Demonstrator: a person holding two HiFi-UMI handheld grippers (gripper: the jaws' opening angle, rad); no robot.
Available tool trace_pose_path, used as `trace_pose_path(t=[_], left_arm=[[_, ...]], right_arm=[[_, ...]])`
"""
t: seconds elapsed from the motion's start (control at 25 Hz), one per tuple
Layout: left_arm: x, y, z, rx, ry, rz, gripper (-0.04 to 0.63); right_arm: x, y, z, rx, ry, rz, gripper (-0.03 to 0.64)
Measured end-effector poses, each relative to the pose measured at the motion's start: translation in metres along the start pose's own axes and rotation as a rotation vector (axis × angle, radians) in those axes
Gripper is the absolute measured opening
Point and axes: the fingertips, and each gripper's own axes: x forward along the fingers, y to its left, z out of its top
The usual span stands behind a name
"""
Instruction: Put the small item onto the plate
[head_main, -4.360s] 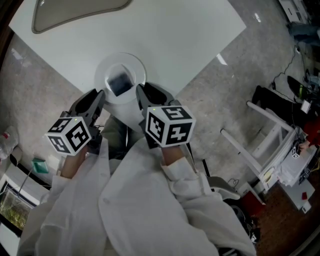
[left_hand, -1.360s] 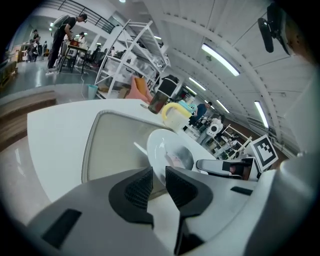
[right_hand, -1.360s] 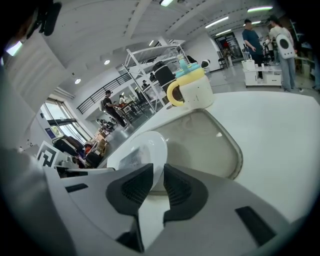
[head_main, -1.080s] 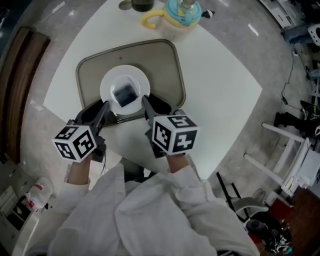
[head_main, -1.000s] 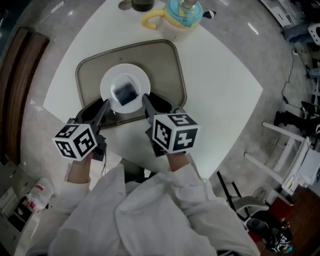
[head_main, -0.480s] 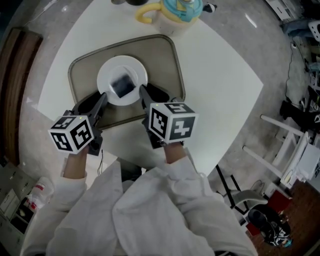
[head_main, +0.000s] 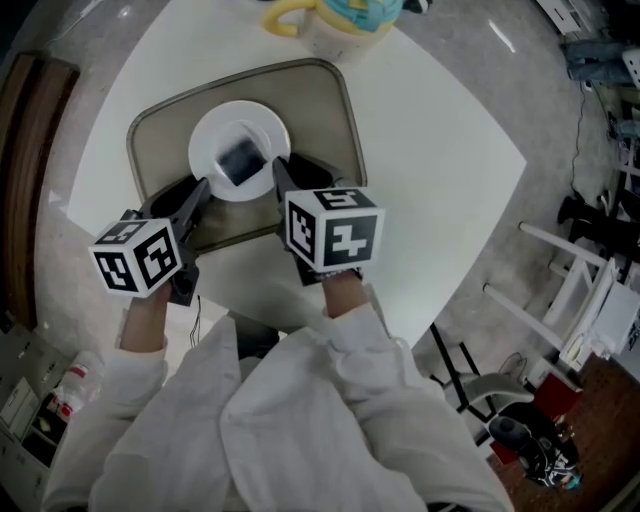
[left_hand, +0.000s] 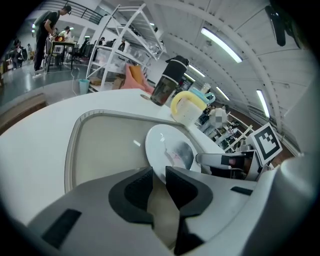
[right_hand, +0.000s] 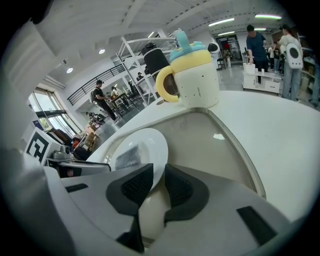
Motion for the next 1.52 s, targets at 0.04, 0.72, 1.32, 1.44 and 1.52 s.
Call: trace_pose_path(t=[0.04, 0.72, 1.32, 1.44, 1.52], left_arm=[[0.000, 0.000, 0.000, -0.004, 0.000, 0.000, 0.083], [0.005, -0.005, -0.001, 0.036, -0.010, 0.008, 0.108], [-0.027, -0.049, 0.002, 0.012, -0.190, -0.025, 0.126], [-0.034, -0.076, -0.004, 0.034, -0.218, -0.049, 0.126], [-0.039, -0.095, -0.006, 0.046, -0.237, -0.075, 0.126]], right_arm=[[0.001, 0.000, 0.000, -0.007, 0.001, -0.003, 0.071], [0.001, -0.005, 0.002, -0.067, -0.025, -0.045, 0.081], [-0.070, 0.015, 0.002, -0.089, -0.145, 0.105, 0.081], [-0.090, 0.016, 0.000, -0.105, -0.163, 0.150, 0.080], [-0.106, 0.024, 0.000, -0.118, -0.187, 0.227, 0.068]])
